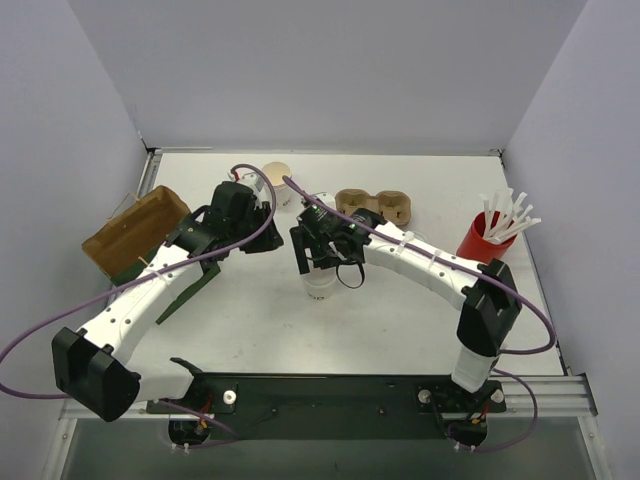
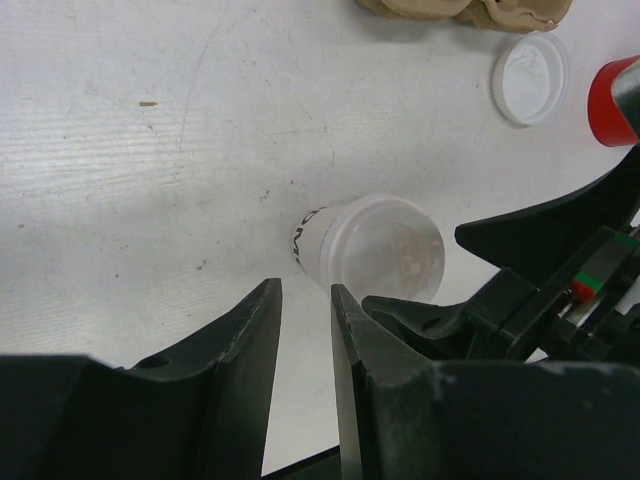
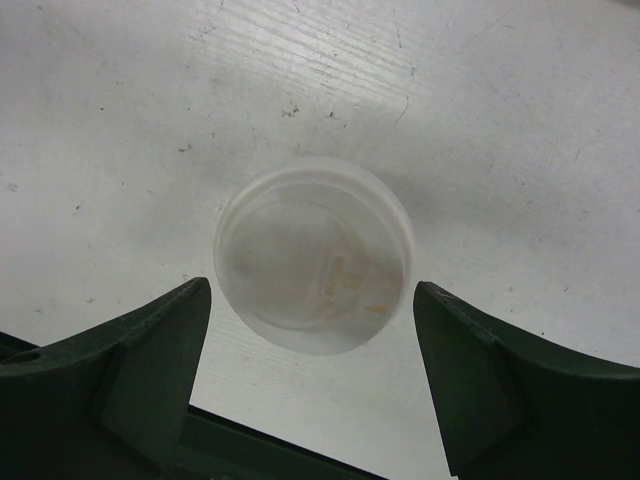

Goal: Pack the takeout coffee

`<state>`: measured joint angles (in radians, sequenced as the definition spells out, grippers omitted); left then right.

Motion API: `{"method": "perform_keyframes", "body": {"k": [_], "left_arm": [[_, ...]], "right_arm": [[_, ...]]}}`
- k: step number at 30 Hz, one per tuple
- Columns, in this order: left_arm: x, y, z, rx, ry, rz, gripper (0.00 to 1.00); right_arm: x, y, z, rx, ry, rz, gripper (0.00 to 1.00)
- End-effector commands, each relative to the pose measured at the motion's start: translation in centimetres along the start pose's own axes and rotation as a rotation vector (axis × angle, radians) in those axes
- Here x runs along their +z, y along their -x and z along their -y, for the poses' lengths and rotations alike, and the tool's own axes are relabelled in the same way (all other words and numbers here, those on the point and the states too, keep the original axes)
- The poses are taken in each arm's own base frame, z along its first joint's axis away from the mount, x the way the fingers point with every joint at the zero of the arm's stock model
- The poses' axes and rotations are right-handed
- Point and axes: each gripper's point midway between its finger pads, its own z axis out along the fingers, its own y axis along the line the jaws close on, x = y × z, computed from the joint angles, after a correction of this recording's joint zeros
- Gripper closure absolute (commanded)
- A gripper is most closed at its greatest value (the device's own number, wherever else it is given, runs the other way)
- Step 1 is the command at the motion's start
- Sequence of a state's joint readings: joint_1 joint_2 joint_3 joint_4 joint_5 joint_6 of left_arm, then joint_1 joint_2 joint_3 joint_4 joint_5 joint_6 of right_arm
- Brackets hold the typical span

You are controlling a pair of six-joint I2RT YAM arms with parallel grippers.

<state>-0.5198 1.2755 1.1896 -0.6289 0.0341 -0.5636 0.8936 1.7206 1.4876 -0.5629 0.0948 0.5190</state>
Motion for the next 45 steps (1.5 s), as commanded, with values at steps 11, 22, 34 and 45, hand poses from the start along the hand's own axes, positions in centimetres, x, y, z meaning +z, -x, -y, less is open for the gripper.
{"method": "perform_keyframes", "body": {"k": [11, 22, 34, 45], "left_arm": [[-0.7, 0.4, 0.2, 0.018, -0.025, 0.013, 0.63], [-0.5, 0.2, 0.1, 0.020, -0.033, 0.006, 0.63], [-0.4, 0.0, -0.1, 0.018, -0.031, 0.000, 0.63], [-0.2, -0.1, -0.2, 0.022, -0.032, -0.004, 0.63]], "right_arm": [[0.5, -0.5, -0.2, -0.079, -0.059, -0.075, 0.20], [1.1, -0.9, -0.6, -0.085, -0.062, -0.093, 0.20], [1.5, -1.2, -0.2, -0.080, -0.089, -0.097, 0.32], [-0.1, -0.6, 0.8, -0.047, -0.111, -0.053, 0.56]]}}
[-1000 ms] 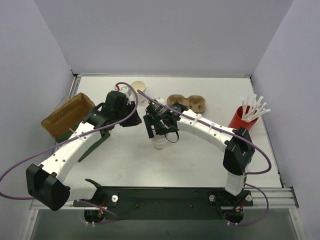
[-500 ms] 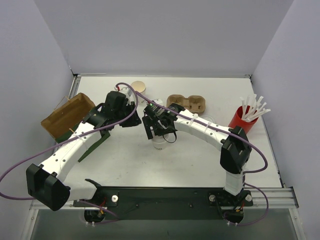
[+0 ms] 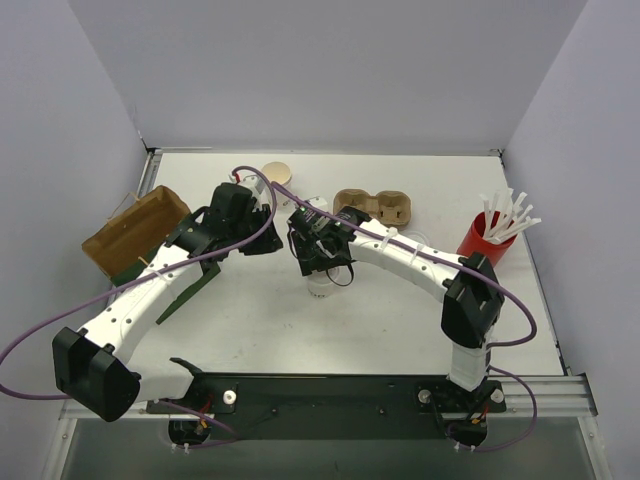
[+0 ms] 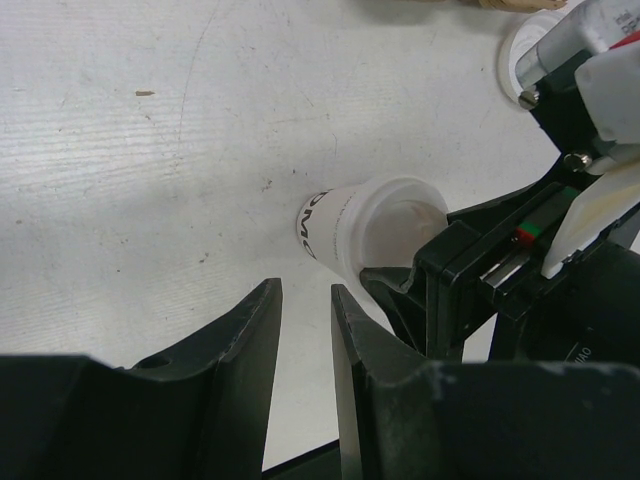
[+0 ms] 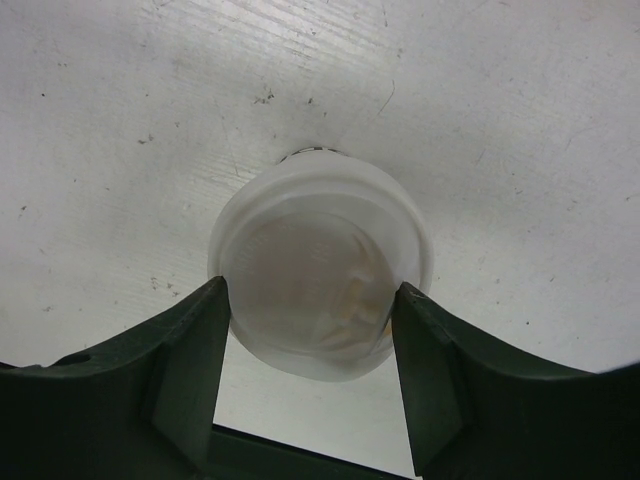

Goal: Pack the takeout coffee

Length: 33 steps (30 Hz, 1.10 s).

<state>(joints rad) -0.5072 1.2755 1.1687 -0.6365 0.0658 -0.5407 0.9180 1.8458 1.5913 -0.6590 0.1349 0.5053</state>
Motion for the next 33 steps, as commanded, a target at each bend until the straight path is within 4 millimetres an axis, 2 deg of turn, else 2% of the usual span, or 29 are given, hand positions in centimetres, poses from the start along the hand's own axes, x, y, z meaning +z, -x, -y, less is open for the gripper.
{"method": "perform_keyframes", "body": {"k": [1, 5, 9, 12, 19, 23, 28, 33], "left_arm": [[-0.4, 0.8, 0.4, 0.009, -0.028, 0.031, 0.63], [-0.4, 0.6, 0.3, 0.009, -0.031, 0.026, 0.63], [-0.4, 0.5, 0.6, 0.010, -0.046, 0.020, 0.63], [-0.2, 0.2, 0.7, 0.010, -0.056, 0.007, 0.64], [0.7, -0.4, 0.8, 0.009, -0.069, -0.019, 0.63], [1.5, -0.7, 1.0, 0.003, -0.083, -0.034, 0.63], [2.7, -1.2, 1.3, -0.004, -0.103, -0.062, 0.64], [3.1, -1.4, 1.3, -0.011, -0.106, -0.069, 0.64]], "right_arm": [[-1.9, 0.1, 1.1, 0.015, -0.029, 0.023, 0.56], [-1.9, 0.1, 1.0, 0.014, -0.025, 0.021, 0.55], [-2.3, 0.2, 0.7, 0.009, -0.013, 0.022, 0.32], [-2.7, 0.5, 1.0, 0.016, -0.022, 0.037, 0.27], [-4.3, 1.4, 1.7, 0.062, -0.032, 0.096, 0.28], [-4.6, 0.9, 1.6, 0.066, -0.020, 0.088, 0.28], [-3.3, -0.3, 1.1, 0.039, -0.003, 0.045, 0.27], [-1.8, -1.5, 0.6, -0.009, -0.018, 0.005, 0.27]]}}
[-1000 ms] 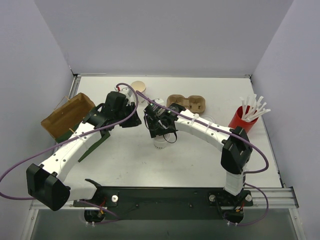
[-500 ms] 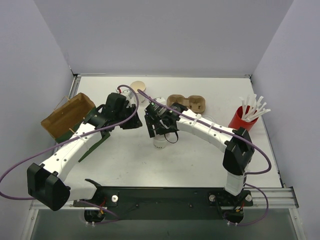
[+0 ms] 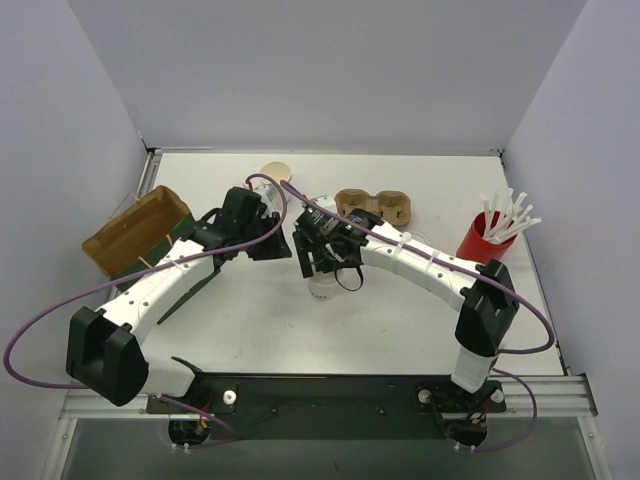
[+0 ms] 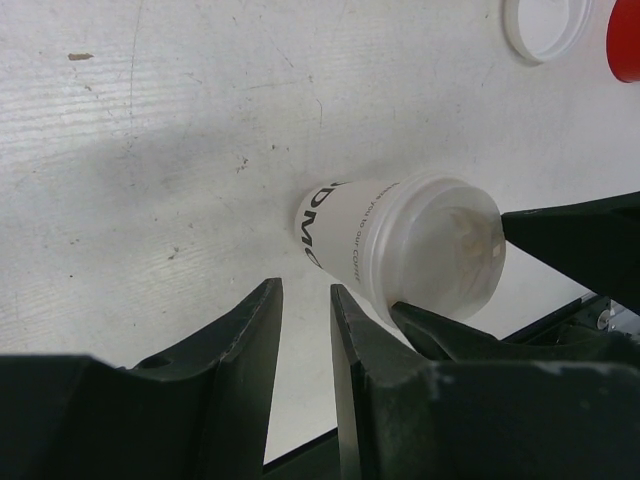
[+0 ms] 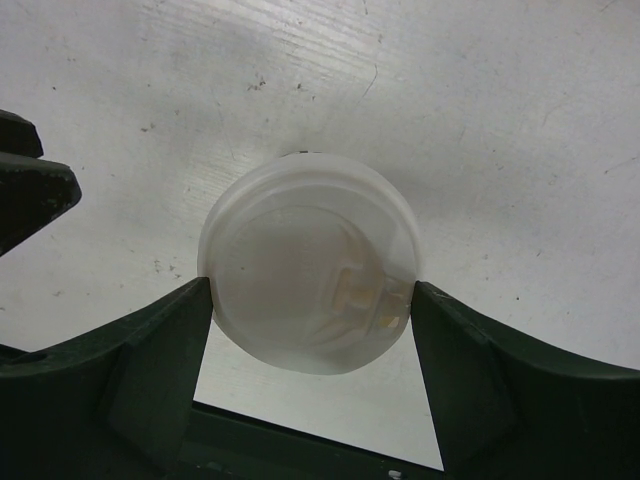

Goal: Pack the takeout coffee

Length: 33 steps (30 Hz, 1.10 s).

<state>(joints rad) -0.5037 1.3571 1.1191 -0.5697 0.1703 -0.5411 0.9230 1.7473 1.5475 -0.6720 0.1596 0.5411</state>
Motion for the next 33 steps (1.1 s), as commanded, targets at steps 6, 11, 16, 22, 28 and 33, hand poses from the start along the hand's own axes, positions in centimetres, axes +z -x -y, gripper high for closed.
{"method": "perform_keyframes", "body": {"k": [6, 11, 16, 22, 28, 33], "left_arm": [[0.1, 0.8, 0.9, 0.004, -0.050, 0.035, 0.64], [0.4, 0.8, 0.9, 0.004, -0.055, 0.030, 0.64], [1.1, 1.1, 1.3, 0.008, -0.066, 0.017, 0.64], [3.5, 2.3, 1.4, 0.007, -0.048, -0.001, 0.64], [6.0, 2.8, 2.1, 0.023, -0.044, -0.033, 0.68], [7.6, 2.1, 2.5, 0.039, -0.033, -0.070, 0.72]], "right_arm": [[1.1, -2.1, -0.5, -0.091, -0.024, -0.049, 0.20], [0.6, -1.6, -0.7, -0.111, -0.020, -0.031, 0.16], [-1.2, -0.4, 0.2, -0.064, -0.043, 0.035, 0.16], [-2.9, -2.0, 0.7, 0.057, 0.015, 0.071, 0.22], [-2.4, -5.5, 2.3, 0.185, 0.016, 0.075, 0.37], [-2.0, -6.2, 3.0, 0.233, 0.001, 0.082, 0.59]]}}
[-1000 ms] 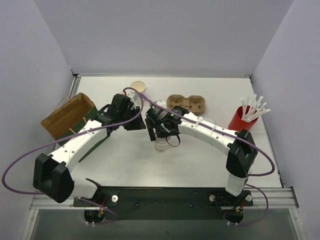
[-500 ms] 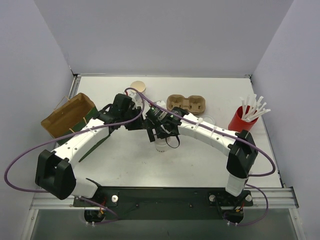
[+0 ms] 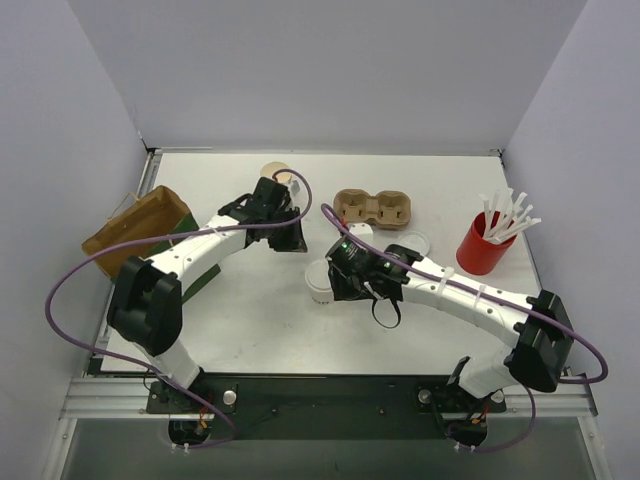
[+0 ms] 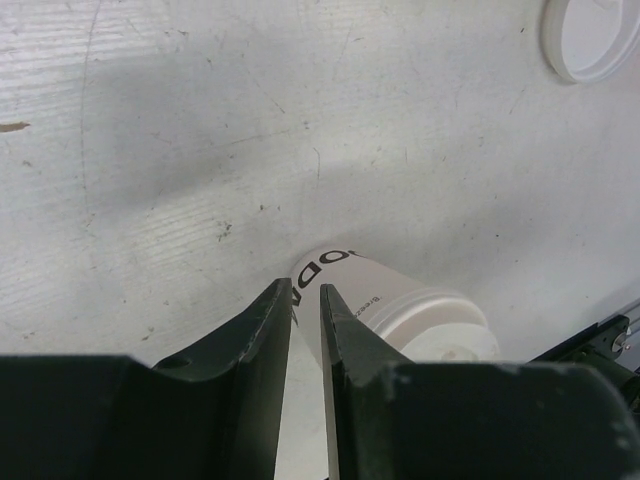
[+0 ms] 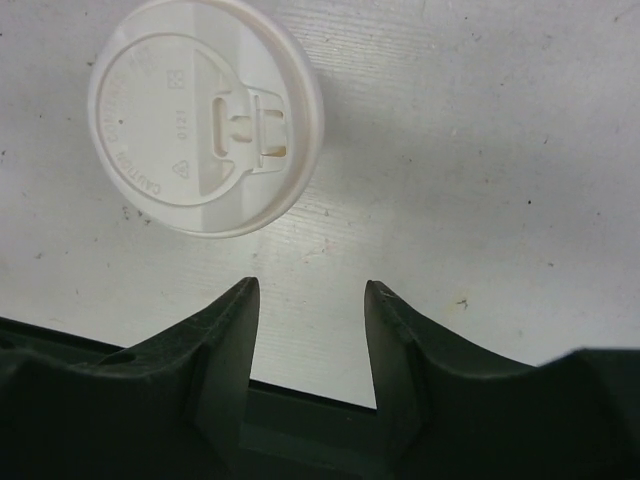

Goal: Pack the takeout coffee

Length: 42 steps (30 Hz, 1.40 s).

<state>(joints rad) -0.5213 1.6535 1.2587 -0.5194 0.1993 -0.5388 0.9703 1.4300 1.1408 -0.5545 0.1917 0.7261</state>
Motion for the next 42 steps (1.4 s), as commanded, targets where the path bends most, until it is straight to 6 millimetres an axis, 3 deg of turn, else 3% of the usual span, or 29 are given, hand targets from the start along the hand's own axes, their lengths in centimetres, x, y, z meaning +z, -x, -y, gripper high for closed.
{"method": "perform_keyframes", "body": {"k": [1, 11, 24, 28, 33, 37, 42], "left_arm": [[0.5, 1.7, 2.4, 0.050, -0.050, 0.042, 0.72], [1.5, -1.9, 2.6, 0.055, -0.026, 0.009, 0.75], [-1.6, -5.1, 1.2, -0.009, 0.010, 0.059, 0.77], [-2.4, -5.8, 0.5, -0.045, 0.034, 0.093, 0.77], [-3.9, -5.5, 0.7, -0.064, 0.016, 0.139, 0.77], [-4.4, -5.5, 1.0, -0.075, -0.007, 0.152, 0.78], [-4.6, -7.1, 0.8, -0.126, -0.032, 0.158, 0.82]], "right_arm": [[0.5, 0.4, 0.2, 0.083, -0.021, 0.038, 0.60], [3.9, 0.4, 0.9, 0.178, 0.020, -0.016, 0.62], [6.0, 3.7, 1.5, 0.194, 0.031, -0.026, 0.62], [5.1, 4.6, 1.8, 0.192, 0.011, -0.013, 0.61], [1.7, 5.3, 1.7, 0.266, 0.033, 0.005, 0.56], [-0.7, 3.8, 0.9, 0.310, 0.025, -0.024, 0.48], [-2.7, 1.4, -1.0, 0.365, -0.004, -0.080, 0.44]]}}
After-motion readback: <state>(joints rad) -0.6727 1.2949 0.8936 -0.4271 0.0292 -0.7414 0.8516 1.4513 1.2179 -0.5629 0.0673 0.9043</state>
